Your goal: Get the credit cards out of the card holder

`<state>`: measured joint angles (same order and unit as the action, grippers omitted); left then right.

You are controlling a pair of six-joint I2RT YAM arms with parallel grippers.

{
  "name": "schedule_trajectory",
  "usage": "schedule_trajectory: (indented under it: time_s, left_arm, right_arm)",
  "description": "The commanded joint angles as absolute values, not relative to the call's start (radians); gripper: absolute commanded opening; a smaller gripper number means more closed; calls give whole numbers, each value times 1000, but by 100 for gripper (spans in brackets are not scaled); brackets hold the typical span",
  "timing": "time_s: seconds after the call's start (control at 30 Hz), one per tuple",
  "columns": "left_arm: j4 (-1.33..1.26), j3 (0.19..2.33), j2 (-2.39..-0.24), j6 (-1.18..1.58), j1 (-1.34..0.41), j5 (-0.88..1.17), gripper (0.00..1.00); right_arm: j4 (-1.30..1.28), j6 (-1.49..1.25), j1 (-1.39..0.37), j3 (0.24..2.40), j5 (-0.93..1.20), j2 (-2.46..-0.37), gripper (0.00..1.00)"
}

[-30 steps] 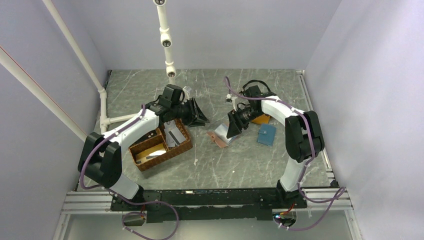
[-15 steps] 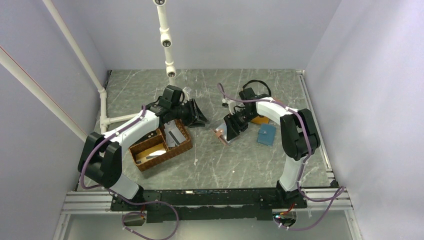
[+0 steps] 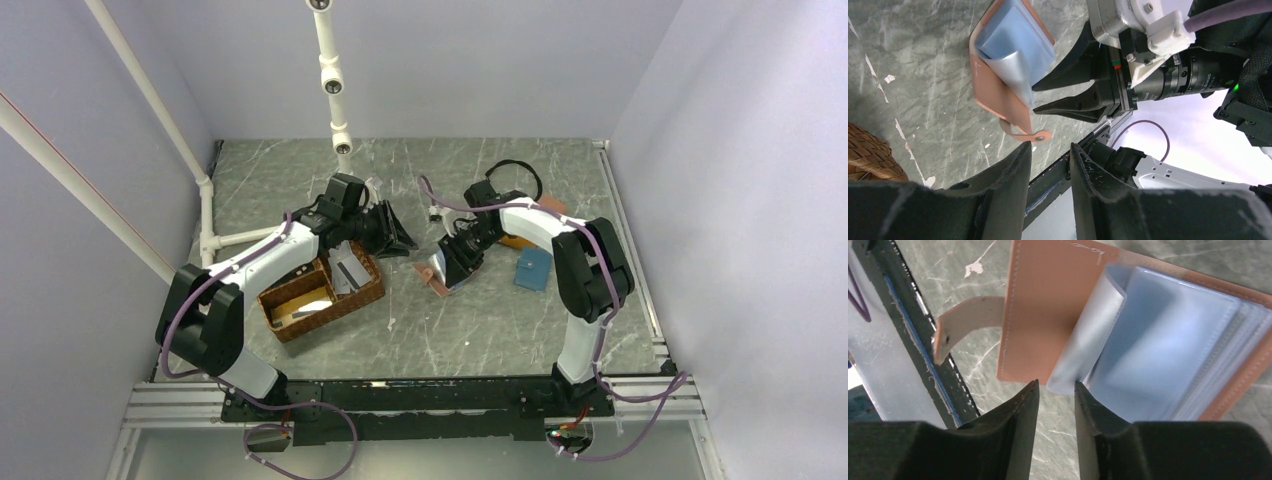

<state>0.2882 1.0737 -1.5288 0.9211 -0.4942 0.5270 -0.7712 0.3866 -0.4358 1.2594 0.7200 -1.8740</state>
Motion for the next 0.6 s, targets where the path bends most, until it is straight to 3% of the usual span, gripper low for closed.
schedule_trajectory:
  time_s: [0.0,0.1,0.57]
  left_arm:
    - [249,1082,-1528,922,-492,551,40]
    - [230,1084,-1542,934,-492,553,40]
    - [185,1105,-1658,992,-498,596,39]
  right_arm:
    - [-798,440,-461,1269,808,-1860,31]
    - [-809,458,-477,1272,824,-1863,25]
    - [-824,473,-522,1289,825,-1871,25]
